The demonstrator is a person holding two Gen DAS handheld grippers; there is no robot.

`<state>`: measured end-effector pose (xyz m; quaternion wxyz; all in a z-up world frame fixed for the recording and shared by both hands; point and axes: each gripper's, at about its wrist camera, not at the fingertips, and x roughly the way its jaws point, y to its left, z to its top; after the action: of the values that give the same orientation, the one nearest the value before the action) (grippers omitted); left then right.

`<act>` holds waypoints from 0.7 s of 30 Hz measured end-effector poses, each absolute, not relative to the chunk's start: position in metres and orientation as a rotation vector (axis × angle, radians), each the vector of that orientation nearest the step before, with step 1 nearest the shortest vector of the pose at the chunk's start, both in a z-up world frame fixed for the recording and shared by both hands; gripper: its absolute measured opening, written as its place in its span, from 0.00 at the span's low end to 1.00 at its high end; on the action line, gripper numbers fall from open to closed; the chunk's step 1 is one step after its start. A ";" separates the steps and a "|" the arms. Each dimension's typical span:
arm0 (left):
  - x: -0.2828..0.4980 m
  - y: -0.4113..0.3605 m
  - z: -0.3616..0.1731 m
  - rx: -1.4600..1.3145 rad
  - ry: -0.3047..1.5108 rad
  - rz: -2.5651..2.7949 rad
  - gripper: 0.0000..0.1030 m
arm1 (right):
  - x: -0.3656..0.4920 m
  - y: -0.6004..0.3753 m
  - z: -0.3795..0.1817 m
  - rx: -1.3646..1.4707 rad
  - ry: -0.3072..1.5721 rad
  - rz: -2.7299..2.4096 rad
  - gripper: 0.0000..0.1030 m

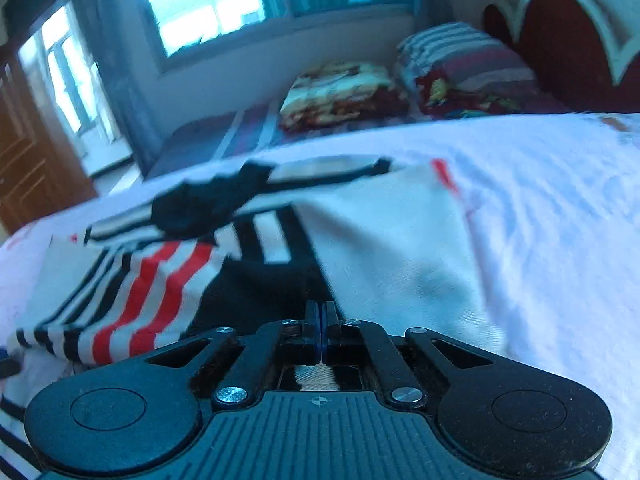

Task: Fold small clothes

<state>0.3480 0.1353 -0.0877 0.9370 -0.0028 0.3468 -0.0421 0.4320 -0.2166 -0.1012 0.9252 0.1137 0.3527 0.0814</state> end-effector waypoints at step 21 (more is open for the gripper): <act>0.444 0.110 -0.086 0.013 0.657 -0.160 0.57 | 0.467 -0.154 -0.086 0.210 0.690 0.335 0.00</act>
<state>0.4436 0.1095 -0.0858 0.9433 0.0062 0.3224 -0.0783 0.4665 -0.1537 -0.0857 0.9219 0.1024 0.3360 0.1632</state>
